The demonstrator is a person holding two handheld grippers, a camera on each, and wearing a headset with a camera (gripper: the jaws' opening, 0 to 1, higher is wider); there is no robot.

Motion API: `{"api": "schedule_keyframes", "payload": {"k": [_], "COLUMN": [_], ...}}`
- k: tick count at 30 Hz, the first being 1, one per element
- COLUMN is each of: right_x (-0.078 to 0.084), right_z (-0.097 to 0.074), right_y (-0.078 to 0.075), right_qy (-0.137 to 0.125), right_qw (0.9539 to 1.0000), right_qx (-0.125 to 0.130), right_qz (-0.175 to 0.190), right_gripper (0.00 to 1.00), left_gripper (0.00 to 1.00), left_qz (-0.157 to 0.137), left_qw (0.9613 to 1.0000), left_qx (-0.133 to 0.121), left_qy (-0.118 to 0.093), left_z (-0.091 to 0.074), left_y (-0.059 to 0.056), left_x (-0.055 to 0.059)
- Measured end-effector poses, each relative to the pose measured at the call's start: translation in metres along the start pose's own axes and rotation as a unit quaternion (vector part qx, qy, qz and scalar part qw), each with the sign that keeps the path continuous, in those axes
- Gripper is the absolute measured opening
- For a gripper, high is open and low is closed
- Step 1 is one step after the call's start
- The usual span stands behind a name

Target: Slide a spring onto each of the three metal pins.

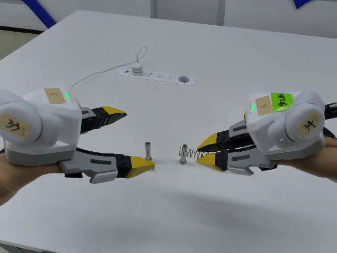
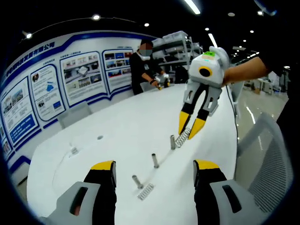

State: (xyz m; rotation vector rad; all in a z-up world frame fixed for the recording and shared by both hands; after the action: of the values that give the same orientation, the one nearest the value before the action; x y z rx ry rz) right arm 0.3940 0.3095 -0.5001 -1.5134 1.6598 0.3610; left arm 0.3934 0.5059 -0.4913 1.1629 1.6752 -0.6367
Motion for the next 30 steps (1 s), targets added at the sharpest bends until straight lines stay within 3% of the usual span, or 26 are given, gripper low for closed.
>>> {"api": "schedule_keyframes", "payload": {"k": [6,30], "right_x": [-0.010,-0.022], "right_z": [-0.001,0.008], "right_y": [0.006,0.030], "right_qy": [-0.010,-0.015], "right_qw": [0.9998,0.9963], "right_qx": [-0.017,-0.074], "right_qz": [-0.009,-0.039], "right_gripper": [0.11,0.11], "left_gripper": [0.63,0.23], "left_qz": [0.012,0.028], "left_qw": [0.9996,0.9936], "left_qx": [0.022,0.109], "left_qy": [0.015,0.010], "left_z": [0.008,0.028], "left_y": [-0.012,-0.045], "left_x": [0.003,0.002]}}
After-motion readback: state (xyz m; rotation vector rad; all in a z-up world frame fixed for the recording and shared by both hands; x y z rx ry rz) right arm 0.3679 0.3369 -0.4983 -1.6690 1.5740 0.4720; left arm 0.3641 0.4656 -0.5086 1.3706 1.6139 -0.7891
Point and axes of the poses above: the centre of the closed fingertips' face, and the gripper's own axes: z roughly forward along the fingers, y roughly to its left, x roughly out of its underside, the point moved 8 cm from there along -z, roughly backward along the fingers, and after that the axes turned 5 degrees about x, right-handed, at the moved point
